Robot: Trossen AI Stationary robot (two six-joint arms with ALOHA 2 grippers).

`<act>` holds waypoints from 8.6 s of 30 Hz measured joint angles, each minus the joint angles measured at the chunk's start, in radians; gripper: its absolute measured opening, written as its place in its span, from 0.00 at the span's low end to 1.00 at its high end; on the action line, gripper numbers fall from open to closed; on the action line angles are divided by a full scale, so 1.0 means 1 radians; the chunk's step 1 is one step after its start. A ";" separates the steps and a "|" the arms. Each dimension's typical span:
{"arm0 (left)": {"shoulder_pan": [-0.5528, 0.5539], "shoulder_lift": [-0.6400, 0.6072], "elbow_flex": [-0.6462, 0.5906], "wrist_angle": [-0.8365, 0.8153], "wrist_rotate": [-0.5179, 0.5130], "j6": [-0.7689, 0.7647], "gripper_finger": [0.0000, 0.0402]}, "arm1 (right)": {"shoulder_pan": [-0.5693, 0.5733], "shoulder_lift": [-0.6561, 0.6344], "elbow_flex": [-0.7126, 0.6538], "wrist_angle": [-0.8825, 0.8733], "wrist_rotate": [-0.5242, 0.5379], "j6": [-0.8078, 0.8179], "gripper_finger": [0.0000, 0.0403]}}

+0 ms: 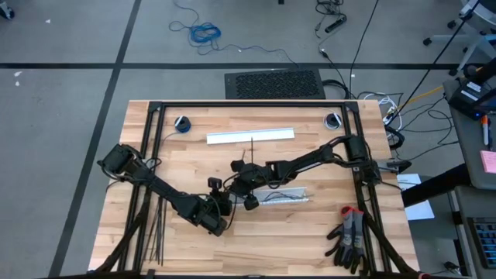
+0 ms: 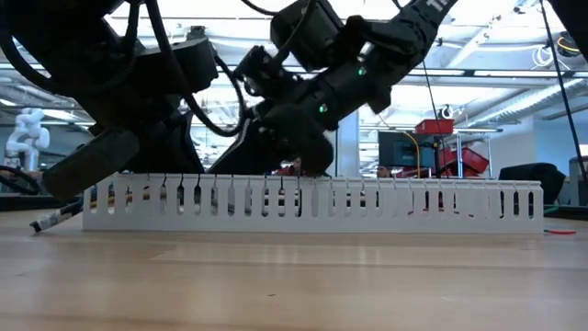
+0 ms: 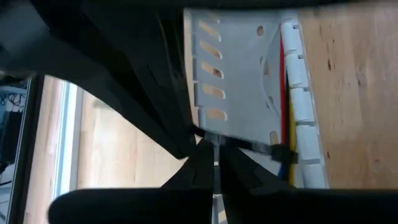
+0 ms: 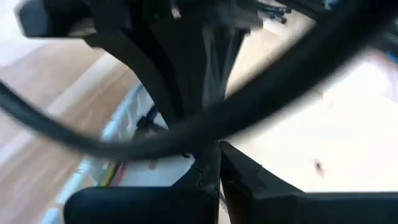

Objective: Ziptie cables
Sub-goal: Put the zip-tied cables into the white cable duct

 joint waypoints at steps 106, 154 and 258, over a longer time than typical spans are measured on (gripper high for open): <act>0.011 0.004 0.000 -0.003 -0.035 0.445 0.02 | 0.029 -0.090 -0.088 0.002 0.070 -0.027 0.00; 0.020 0.003 0.001 0.029 -0.004 0.419 0.03 | 0.038 -0.085 -0.088 -0.015 0.100 -0.090 0.00; 0.043 0.014 0.101 0.009 -0.244 0.316 0.03 | 0.040 -0.084 -0.087 -0.147 0.207 0.035 0.00</act>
